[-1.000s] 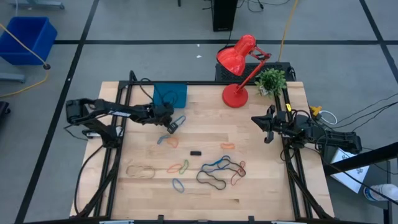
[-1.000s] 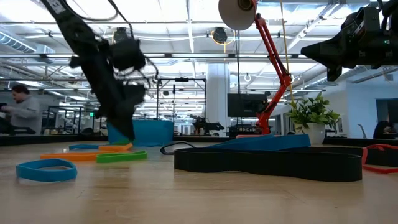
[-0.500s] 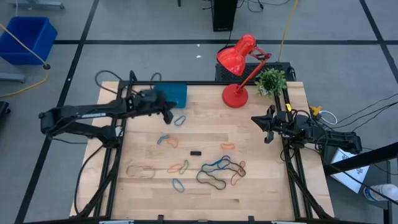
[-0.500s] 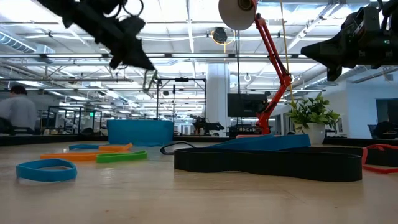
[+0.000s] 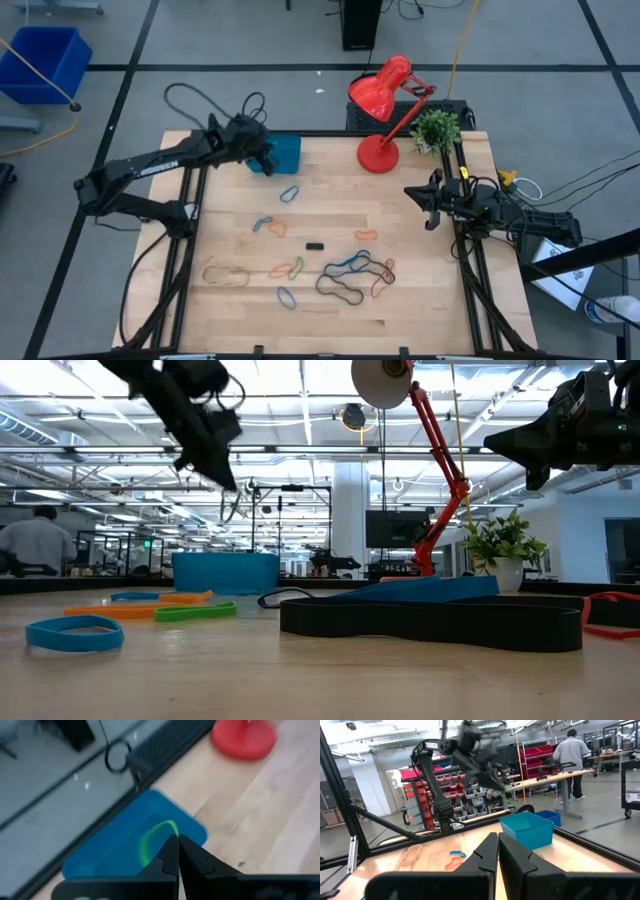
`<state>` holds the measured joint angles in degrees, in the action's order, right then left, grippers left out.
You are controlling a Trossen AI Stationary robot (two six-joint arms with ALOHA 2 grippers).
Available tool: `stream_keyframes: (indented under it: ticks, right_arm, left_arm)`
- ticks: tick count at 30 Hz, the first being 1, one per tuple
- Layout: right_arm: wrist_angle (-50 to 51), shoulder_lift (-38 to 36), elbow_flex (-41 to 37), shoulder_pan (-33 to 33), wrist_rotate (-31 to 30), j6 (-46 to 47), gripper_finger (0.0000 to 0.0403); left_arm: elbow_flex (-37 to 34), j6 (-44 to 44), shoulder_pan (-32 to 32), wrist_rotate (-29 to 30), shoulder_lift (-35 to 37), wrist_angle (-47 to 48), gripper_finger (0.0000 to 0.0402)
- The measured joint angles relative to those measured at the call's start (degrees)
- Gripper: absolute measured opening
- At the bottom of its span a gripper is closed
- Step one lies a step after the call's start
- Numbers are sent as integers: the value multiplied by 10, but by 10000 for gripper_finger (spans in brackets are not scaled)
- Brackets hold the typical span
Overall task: Pick and place rubber bands into bin
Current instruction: Put the top green rubber band into the blue container
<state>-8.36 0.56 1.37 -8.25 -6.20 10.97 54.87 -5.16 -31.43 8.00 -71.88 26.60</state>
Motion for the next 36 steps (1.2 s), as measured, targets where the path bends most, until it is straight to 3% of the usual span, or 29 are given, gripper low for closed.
stream_keyframes:
  ticks: [9, 20, 30, 36]
  right_arm:
    - [0, 0, 0, 0, 0, -1, 9]
    - [0, 0, 0, 0, 0, -1, 9]
    - [0, 0, 0, 0, 0, -1, 9]
    - [0, 0, 0, 0, 0, -1, 9]
  left_arm:
    - [1, 0, -71, -35, -124, 0, 3]
    - [1, -1, -83, -36, -235, -29, 10]
    - [1, 0, -82, -35, -251, -29, 7]
    - [1, 7, -81, -35, -251, -29, 35]
